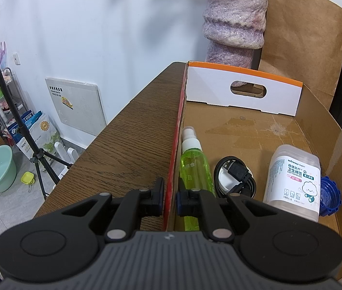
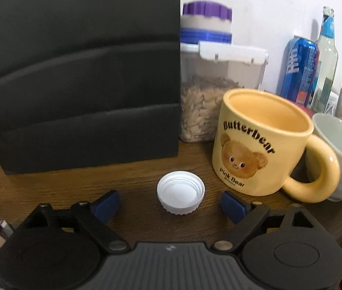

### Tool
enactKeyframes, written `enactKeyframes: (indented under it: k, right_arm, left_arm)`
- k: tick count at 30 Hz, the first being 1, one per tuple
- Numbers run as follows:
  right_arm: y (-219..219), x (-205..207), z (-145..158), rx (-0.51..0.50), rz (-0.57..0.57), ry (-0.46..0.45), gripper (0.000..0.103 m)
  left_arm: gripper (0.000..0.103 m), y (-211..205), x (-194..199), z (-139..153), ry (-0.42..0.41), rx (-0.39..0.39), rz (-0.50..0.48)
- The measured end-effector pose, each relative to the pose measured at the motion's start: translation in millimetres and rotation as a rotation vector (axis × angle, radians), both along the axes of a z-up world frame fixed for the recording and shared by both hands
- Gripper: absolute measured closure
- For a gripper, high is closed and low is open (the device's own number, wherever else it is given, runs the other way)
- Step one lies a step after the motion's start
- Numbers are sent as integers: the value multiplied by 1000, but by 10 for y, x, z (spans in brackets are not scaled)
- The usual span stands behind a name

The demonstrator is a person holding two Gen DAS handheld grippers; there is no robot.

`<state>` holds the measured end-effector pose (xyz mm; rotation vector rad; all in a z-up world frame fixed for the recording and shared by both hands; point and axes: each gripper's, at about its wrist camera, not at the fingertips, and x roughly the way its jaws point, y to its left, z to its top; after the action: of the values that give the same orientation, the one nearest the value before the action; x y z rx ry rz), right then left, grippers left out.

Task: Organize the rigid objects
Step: 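Close the right gripper on the white bottle cap and lift it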

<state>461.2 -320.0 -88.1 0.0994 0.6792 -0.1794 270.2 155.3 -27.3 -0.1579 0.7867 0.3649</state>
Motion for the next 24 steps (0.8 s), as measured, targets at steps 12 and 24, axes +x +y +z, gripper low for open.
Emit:
enactKeyframes:
  k: [12, 24]
  right_arm:
    - [-19, 23, 30, 11, -21, -41, 63]
    - [-23, -102, 59, 16, -35, -68, 64]
  left_arm:
    - [93, -1, 0, -1, 0, 0, 0]
    - [93, -1, -2, -2, -1, 0, 0]
